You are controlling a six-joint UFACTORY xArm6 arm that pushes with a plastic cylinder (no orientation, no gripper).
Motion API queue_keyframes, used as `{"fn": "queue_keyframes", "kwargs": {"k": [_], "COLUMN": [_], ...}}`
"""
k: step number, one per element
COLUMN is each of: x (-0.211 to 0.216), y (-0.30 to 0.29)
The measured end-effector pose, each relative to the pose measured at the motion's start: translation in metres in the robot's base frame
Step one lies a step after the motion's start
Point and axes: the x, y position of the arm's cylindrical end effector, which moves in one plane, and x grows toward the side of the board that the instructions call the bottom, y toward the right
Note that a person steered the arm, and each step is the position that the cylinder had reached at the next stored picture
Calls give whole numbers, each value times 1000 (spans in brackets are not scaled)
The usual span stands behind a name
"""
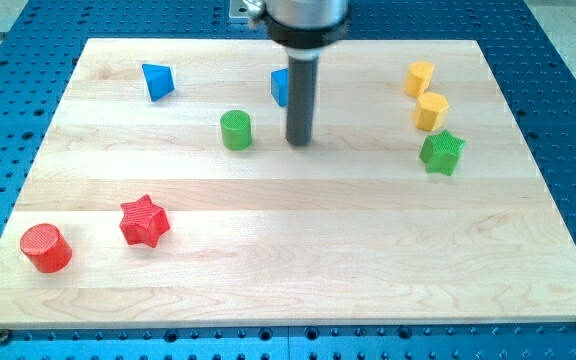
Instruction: Place the cube diagonally to the heart
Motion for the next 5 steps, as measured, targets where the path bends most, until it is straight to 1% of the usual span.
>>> {"fn": "queue_keyframes", "kwargs": {"k": [1, 2, 3, 4, 5], "x": [-24, -67, -68, -96, -99], "y": [-16, 6, -26, -45, 9]}}
